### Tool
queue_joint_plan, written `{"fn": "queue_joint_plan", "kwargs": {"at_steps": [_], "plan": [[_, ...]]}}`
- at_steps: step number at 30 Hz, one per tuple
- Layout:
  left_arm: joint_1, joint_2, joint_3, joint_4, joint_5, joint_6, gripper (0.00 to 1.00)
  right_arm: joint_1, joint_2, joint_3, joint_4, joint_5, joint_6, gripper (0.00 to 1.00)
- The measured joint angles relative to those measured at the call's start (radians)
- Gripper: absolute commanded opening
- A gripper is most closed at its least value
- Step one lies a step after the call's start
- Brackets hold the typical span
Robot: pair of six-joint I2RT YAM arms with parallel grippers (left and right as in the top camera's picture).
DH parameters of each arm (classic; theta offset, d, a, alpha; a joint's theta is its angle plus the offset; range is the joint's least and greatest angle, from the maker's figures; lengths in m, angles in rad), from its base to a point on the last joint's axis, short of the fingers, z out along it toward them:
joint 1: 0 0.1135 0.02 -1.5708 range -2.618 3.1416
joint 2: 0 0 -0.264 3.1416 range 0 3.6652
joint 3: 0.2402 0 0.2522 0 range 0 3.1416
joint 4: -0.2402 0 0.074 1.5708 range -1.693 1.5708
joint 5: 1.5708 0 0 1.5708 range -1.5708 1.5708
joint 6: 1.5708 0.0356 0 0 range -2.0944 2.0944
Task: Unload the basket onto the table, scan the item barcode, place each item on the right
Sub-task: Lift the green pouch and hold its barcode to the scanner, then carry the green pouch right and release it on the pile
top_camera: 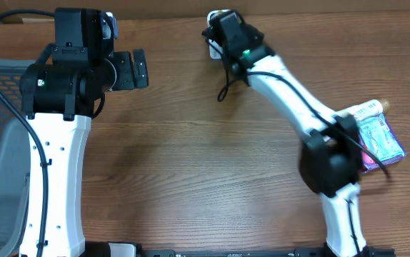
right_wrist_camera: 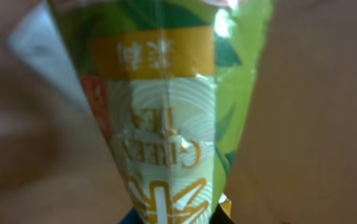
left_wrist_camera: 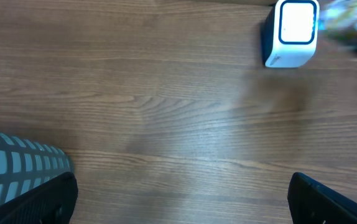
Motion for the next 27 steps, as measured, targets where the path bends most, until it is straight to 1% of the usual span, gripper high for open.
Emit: {"fn": "queue_joint_plan", "kwargs": {"at_steps": [4,8,10,13,15,18,23,27], "plan": [[0.000,0.000,0.000,0.000,0.000,0.000,1.00,-0.017,-0.258,0.002,-0.229,-0.253,0.191,0.04],[0.000,0.000,0.000,0.000,0.000,0.000,0.99,-0.097,-0.448,0.031,-0.427,-0.459,0.395,0.04],[0.000,0.000,0.000,0.000,0.000,0.000,1.00,-0.170,-0.488,0.043,-0.520,-0.515,0.510,0.04],[0.000,0.000,0.000,0.000,0.000,0.000,1.00,-0.280,-0.473,0.024,-0.584,-0.551,0.692,0.04],[0.000,0.000,0.000,0.000,0.000,0.000,1.00,-0.338,-0.437,-0.038,-0.540,-0.562,0.816,0.04],[0.000,0.000,0.000,0.000,0.000,0.000,1.00,-0.400,-0.384,-0.189,-0.421,-0.576,1.004,0.04],[0.000,0.000,0.000,0.000,0.000,0.000,1.00,-0.472,-0.356,-0.491,-0.146,-0.582,1.262,0.04],[0.000,0.000,0.000,0.000,0.000,0.000,1.00,-0.516,-0.355,-0.662,-0.009,-0.565,1.418,0.04]]}}
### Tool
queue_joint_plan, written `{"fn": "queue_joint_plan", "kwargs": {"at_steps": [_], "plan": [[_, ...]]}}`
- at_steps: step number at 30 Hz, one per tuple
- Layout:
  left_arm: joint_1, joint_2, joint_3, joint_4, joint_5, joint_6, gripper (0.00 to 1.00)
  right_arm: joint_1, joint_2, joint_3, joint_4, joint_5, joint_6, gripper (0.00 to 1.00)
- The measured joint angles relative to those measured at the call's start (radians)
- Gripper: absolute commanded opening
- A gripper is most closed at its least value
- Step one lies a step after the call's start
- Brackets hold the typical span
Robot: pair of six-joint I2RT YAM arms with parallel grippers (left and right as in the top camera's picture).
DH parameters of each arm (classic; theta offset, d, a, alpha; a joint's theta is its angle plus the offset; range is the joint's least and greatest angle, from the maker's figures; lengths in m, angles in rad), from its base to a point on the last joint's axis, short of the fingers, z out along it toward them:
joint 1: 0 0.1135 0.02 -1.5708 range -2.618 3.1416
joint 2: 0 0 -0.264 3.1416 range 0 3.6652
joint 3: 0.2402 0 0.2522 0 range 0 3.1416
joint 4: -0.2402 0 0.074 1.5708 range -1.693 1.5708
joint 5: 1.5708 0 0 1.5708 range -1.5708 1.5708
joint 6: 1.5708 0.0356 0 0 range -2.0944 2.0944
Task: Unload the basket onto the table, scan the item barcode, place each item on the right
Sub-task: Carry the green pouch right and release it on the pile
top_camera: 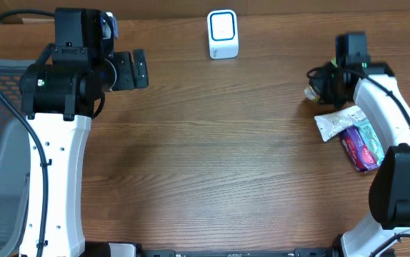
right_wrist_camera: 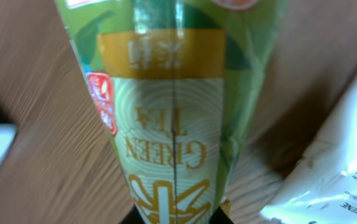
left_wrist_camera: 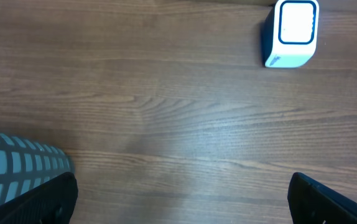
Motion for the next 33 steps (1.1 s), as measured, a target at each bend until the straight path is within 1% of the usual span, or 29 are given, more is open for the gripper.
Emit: {"fn": "queue_joint_plan", "kwargs": {"at_steps": [2,3,4,6,7,9,10,15,18,22,27,30,33], "plan": [[0.000,0.000,0.000,0.000,0.000,0.000,1.00,-0.026,0.000,-0.055,0.029,0.005,0.051,0.04],[0.000,0.000,0.000,0.000,0.000,0.000,0.99,-0.039,0.000,-0.069,0.029,0.006,0.069,0.22],[0.000,0.000,0.000,0.000,0.000,0.000,0.99,-0.051,0.000,-0.079,0.027,0.009,0.081,0.32],[0.000,0.000,0.000,0.000,0.000,0.000,1.00,-0.076,0.000,-0.081,0.040,0.015,0.086,0.61],[0.000,0.000,0.000,0.000,0.000,0.000,1.00,-0.084,-0.001,-0.078,0.045,0.012,0.074,0.70],[0.000,0.000,0.000,0.000,0.000,0.000,1.00,-0.093,-0.001,-0.069,0.046,0.000,0.044,0.81],[0.000,0.000,0.000,0.000,0.000,0.000,1.00,-0.094,-0.002,-0.056,0.027,-0.013,0.042,0.84],[0.000,0.000,0.000,-0.001,0.000,0.000,1.00,-0.093,-0.058,0.027,-0.088,-0.045,-0.008,0.90],[0.000,0.000,0.000,0.000,0.000,0.000,1.00,-0.090,-0.165,0.103,-0.171,-0.043,-0.045,1.00],[0.000,0.000,0.000,0.000,0.000,0.000,1.00,-0.079,-0.368,0.199,-0.259,-0.044,-0.082,1.00],[0.000,0.000,0.000,0.000,0.000,0.000,0.99,-0.073,-0.649,0.230,-0.304,-0.052,-0.098,1.00],[0.000,0.000,0.000,0.000,0.000,0.000,0.99,-0.073,-0.755,0.232,-0.307,-0.052,-0.101,1.00],[0.000,0.000,0.000,0.000,0.000,0.000,0.99,-0.073,-0.818,0.232,-0.340,-0.042,-0.105,1.00]]}}
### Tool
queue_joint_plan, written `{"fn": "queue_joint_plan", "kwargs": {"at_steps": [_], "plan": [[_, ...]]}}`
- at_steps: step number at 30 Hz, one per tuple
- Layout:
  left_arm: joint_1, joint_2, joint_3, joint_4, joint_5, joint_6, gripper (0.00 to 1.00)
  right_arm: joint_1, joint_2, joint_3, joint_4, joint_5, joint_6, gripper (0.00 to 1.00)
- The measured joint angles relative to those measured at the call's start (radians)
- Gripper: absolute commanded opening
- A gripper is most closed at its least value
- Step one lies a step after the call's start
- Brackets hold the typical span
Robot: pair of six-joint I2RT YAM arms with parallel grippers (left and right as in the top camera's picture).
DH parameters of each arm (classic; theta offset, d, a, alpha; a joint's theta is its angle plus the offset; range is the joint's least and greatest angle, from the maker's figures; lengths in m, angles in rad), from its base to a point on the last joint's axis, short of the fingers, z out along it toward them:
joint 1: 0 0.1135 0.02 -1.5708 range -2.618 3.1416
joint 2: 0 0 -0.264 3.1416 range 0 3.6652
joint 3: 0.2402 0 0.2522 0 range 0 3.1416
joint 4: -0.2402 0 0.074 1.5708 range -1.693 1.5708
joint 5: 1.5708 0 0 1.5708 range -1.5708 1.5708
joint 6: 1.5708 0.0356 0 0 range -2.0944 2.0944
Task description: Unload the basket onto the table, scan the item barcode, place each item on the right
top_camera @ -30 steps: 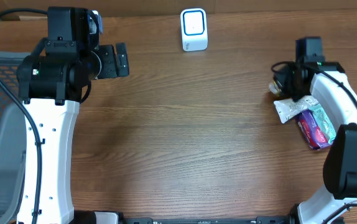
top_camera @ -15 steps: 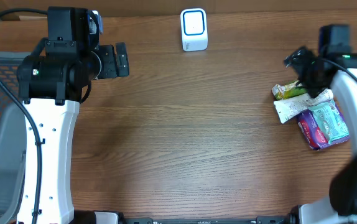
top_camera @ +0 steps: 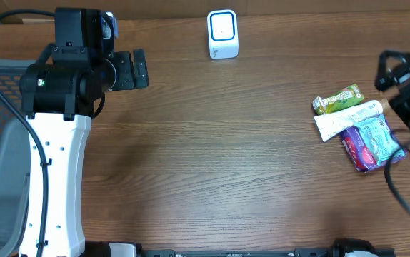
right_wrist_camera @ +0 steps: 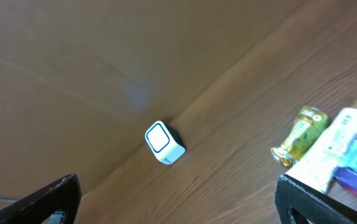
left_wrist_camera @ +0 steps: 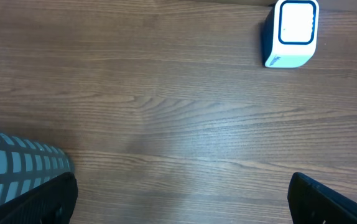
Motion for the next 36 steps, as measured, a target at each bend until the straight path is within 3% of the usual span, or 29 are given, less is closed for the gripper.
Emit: {"fn": "queue_joint_plan", "kwargs": {"at_steps": [9,16,23,29,36], "plan": [[0.000,0.000,0.000,0.000,0.000,0.000,1.00,0.000,-0.077,0.000,-0.123,0.129,-0.017,1.00],[0.000,0.000,0.000,0.000,0.000,0.000,1.00,0.000,-0.089,-0.037,-0.055,0.174,-0.148,1.00],[0.000,0.000,0.000,0.000,0.000,0.000,0.99,0.006,-0.230,-0.305,0.251,0.181,-0.254,1.00],[0.000,0.000,0.000,0.000,0.000,0.000,1.00,0.038,-0.441,-0.725,0.650,0.185,-0.280,1.00],[0.000,0.000,0.000,0.000,0.000,0.000,1.00,0.057,-0.688,-1.177,0.987,0.184,-0.289,1.00]]}}
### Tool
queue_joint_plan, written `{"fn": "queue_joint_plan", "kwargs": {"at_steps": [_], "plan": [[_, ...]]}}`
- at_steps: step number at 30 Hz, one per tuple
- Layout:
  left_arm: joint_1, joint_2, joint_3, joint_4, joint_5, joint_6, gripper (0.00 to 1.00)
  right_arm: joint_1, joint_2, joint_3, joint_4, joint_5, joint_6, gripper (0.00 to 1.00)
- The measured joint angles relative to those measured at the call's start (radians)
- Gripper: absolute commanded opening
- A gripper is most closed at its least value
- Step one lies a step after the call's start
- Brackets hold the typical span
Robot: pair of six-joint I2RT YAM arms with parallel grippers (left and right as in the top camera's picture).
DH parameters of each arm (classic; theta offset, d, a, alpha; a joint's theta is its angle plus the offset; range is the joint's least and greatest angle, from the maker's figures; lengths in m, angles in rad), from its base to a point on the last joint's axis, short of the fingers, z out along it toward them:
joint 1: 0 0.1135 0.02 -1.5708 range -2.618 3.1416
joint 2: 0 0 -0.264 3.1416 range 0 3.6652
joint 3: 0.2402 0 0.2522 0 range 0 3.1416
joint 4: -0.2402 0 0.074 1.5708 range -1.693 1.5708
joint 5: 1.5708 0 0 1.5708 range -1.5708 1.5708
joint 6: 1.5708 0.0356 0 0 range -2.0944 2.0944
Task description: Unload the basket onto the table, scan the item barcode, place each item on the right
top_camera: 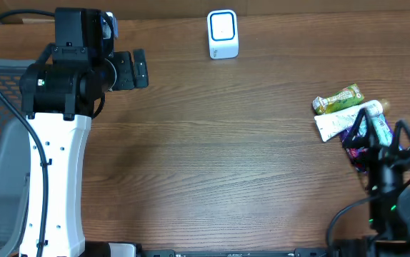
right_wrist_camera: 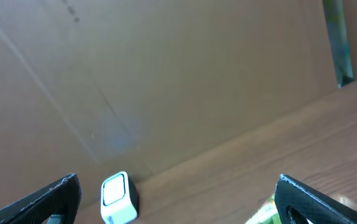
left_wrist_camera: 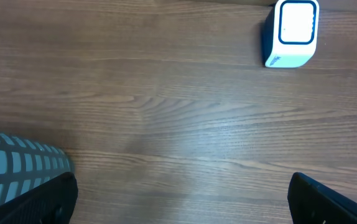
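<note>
The white barcode scanner (top_camera: 223, 33) stands at the table's back edge; it also shows in the left wrist view (left_wrist_camera: 293, 34) and the right wrist view (right_wrist_camera: 117, 198). The green tea packet (top_camera: 338, 98) lies on the table at the right, against a white tube (top_camera: 344, 123). My right gripper (top_camera: 382, 135) is open and empty near the front right, over the pile, facing the back wall (right_wrist_camera: 178, 202). My left gripper (top_camera: 132, 69) hangs open and empty at the back left (left_wrist_camera: 181, 199), left of the scanner.
A blue and pink packet (top_camera: 375, 146) lies under the white tube, partly hidden by my right arm. A grey mesh basket stands off the table's left side, and its corner shows in the left wrist view (left_wrist_camera: 17, 165). A brown board backs the table (right_wrist_camera: 166, 74).
My right arm has moved from the far right edge to the front right, and its camera now faces the back wall more. The green tea packet and left arm have not moved.
My right gripper first held the green tea packet up at the scanner. Then it held the packet at the right, beside the pile. Then the packet lay on the table next to the white tube with the gripper open, and now the arm is back at the front.
</note>
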Motion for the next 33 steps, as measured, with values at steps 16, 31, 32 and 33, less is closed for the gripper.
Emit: {"fn": "queue_joint_plan", "kwargs": {"at_steps": [16,31,32,33], "plan": [[0.000,0.000,0.000,0.000,0.000,0.000,0.99,0.074,-0.301,-0.377,0.114,0.080,-0.001,1.00],[0.000,0.000,0.000,0.000,0.000,0.000,1.00,0.074,-0.327,-0.421,0.043,0.109,-0.090,1.00],[0.000,0.000,0.000,0.000,0.000,0.000,0.99,0.074,-0.327,-0.421,0.043,0.109,-0.095,1.00],[0.000,0.000,0.000,0.000,0.000,0.000,0.99,0.074,-0.327,-0.421,0.043,0.109,-0.098,1.00]]}}
